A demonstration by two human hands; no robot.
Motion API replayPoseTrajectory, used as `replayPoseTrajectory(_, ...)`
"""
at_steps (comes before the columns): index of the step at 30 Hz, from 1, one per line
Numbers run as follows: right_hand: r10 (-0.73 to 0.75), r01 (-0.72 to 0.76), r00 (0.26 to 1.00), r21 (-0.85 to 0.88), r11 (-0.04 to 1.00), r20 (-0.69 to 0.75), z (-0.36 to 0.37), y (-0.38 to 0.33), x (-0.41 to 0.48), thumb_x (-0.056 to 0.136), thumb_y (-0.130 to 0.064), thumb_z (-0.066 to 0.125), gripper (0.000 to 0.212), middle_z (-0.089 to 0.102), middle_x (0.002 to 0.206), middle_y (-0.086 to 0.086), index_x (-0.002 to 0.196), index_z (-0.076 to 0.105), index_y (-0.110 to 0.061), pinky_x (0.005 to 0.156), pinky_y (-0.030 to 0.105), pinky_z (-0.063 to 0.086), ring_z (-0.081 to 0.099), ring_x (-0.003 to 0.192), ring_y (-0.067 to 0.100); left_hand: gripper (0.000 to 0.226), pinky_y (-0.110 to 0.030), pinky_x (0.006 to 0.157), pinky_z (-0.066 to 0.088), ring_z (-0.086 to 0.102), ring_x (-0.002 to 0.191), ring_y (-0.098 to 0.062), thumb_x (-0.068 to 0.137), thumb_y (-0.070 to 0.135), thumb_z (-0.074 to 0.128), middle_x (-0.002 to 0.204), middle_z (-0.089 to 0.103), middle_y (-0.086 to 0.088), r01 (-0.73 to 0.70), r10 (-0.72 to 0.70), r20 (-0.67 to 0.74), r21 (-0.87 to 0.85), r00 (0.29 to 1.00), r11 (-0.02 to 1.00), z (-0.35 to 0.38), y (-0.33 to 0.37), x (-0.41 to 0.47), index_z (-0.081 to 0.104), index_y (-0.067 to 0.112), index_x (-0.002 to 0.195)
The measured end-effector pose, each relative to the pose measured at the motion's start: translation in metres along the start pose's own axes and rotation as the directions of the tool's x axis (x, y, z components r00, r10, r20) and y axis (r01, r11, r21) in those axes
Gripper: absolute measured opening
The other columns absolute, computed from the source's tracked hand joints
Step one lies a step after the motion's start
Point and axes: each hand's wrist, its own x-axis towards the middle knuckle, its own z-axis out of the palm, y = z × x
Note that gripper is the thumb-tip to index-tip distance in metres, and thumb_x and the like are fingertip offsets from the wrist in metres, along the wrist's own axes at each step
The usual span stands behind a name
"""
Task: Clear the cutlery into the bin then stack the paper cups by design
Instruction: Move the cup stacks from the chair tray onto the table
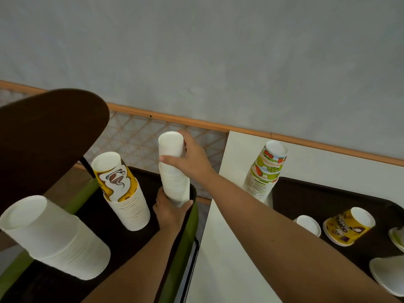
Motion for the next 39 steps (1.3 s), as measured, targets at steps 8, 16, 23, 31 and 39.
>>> replayPoseTrajectory(8,0.020,-0.020,1.000,0.025,0.999,0.009,-0.013,0.006,-0.008,0.077,-0.025,0.076,0.065,0.053,0.126,-0.002,0.132,0.041,-0.020,0.083,0.025,0.038,0.045,0.103,0.009,0.096,-0.051,0.104,0.035,0.037,0.128,-0.039,0.061,0.040,0.084,0.135,0.048,-0.015,0.030,-0.031,0.002,0.083,1.000,0.996,0.004,0.000,0.011,0.034,0.011,0.138)
replayPoseTrajectory(16,0.022,-0.022,1.000,0.036,0.999,-0.009,-0.017,0.008,-0.014,0.077,-0.025,0.076,0.065,0.053,0.126,-0.003,0.132,0.041,-0.019,0.082,0.023,0.037,0.046,0.102,0.008,0.092,-0.051,0.103,0.038,0.042,0.123,-0.041,0.060,0.031,0.085,0.131,0.048,-0.019,0.007,-0.007,-0.001,0.088,1.000,0.996,0.003,-0.002,0.010,0.037,0.008,0.135)
replayPoseTrajectory(23,0.045,-0.043,0.999,0.069,0.997,-0.029,-0.022,0.007,-0.018,0.077,-0.026,0.075,0.062,0.050,0.113,-0.010,0.130,0.043,-0.020,0.082,0.024,0.040,0.047,0.102,0.009,0.091,-0.052,0.097,0.043,0.046,0.117,-0.040,0.058,0.022,0.086,0.127,0.045,-0.023,-0.036,0.036,-0.009,0.038,0.999,0.999,-0.002,-0.002,0.001,0.036,0.004,0.133)
replayPoseTrajectory(31,-0.043,0.043,0.998,-0.007,0.999,-0.053,-0.046,-0.014,-0.032,0.079,-0.028,0.074,0.069,0.049,0.114,-0.011,0.135,0.035,-0.026,0.082,0.025,0.043,0.048,0.100,0.010,0.090,-0.048,0.092,0.044,0.046,0.112,-0.039,0.054,0.018,0.087,0.122,0.048,-0.024,-0.134,0.132,-0.058,-0.027,0.990,0.991,-0.002,0.019,-0.016,0.041,0.001,0.129)
replayPoseTrajectory(39,-0.090,0.075,0.994,-0.201,0.977,-0.069,-0.098,-0.028,-0.057,0.074,-0.034,0.077,0.067,0.056,0.118,-0.002,0.129,0.040,-0.024,0.086,0.037,0.051,0.055,0.105,0.018,0.095,-0.040,0.094,0.047,0.048,0.113,-0.027,0.053,0.028,0.088,0.124,0.046,-0.012,-0.165,0.170,0.078,-0.075,0.982,0.983,0.022,0.051,-0.059,0.037,0.008,0.131)
